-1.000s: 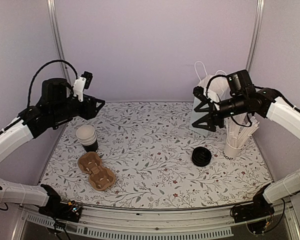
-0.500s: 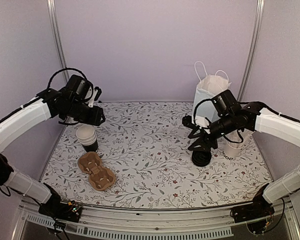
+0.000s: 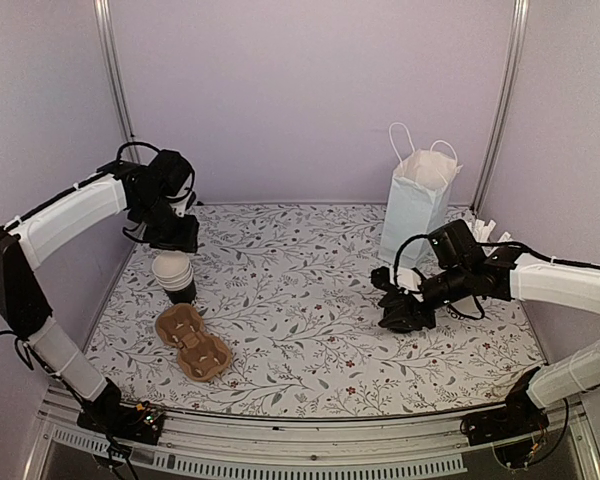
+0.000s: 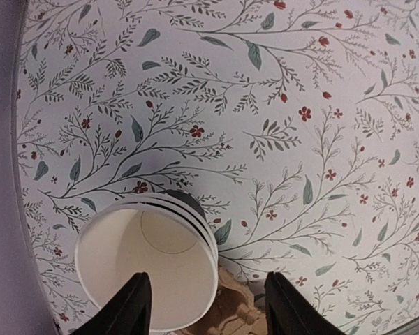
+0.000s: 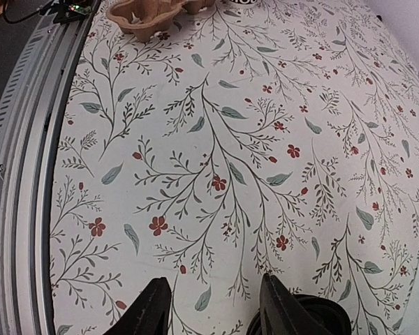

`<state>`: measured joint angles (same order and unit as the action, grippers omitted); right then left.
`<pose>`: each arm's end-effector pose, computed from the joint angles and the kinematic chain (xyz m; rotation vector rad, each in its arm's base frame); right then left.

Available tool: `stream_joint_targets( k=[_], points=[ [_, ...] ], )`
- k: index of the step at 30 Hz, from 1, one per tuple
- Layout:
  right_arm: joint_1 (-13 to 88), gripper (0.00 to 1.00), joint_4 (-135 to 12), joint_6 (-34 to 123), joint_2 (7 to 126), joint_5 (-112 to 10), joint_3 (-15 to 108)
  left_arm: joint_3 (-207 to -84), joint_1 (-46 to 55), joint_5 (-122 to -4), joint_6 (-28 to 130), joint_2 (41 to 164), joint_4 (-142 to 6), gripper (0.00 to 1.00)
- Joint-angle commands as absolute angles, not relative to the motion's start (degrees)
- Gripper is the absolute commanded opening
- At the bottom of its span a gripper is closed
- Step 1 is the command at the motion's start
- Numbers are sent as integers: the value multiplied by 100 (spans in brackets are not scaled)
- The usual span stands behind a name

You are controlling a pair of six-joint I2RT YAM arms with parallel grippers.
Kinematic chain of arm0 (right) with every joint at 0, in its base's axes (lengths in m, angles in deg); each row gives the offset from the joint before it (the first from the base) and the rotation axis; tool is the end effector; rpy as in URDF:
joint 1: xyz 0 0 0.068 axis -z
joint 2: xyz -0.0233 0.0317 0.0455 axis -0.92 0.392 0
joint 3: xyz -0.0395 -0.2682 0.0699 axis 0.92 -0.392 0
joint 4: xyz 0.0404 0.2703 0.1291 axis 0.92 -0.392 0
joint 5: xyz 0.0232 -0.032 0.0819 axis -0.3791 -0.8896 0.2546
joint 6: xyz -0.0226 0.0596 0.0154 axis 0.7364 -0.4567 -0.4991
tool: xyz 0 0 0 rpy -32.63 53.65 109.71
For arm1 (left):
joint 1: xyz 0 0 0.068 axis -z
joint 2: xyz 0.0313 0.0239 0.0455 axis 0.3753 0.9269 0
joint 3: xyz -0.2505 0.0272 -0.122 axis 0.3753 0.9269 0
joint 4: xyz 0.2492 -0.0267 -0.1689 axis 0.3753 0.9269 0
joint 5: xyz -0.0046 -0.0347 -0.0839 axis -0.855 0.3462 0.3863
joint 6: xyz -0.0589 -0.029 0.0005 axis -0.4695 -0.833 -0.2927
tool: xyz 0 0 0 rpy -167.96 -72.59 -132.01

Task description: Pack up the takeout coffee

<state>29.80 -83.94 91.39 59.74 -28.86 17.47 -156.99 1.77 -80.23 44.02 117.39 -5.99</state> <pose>0.2281 0.2050 0.2007 -1.6640 1.7194 0.6174 0.3373 -0.1402 0.2931 0.0861 2.7145 -0.0044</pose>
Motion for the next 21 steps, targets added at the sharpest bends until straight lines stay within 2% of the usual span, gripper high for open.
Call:
stream_joint_targets(
  k=[1, 4, 11, 17, 21],
  points=[
    [2957, 47, -7867, 9199, 5718, -2980, 1573, -15508, 72, -7795, 4395, 11826, -454, 63],
    [2957, 48, -7857, 9255, 5819, -3052, 1609, -15410, 67, -7673, 4415, 11909, -497, 64],
    [2948, 49, -7859, 9310, 5815, -2931, 1607, -15420, 72, -7692, 4430, 12109, -555, 42],
    [2948, 49, -7797, 9369, 5768, -3108, 1537, -15561, 71, -7714, 4424, 12308, -537, 12],
    [2948, 49, -7785, 9389, 5784, -3180, 1532, -15639, 72, -7747, 4440, 12362, -488, 5]
  ],
)
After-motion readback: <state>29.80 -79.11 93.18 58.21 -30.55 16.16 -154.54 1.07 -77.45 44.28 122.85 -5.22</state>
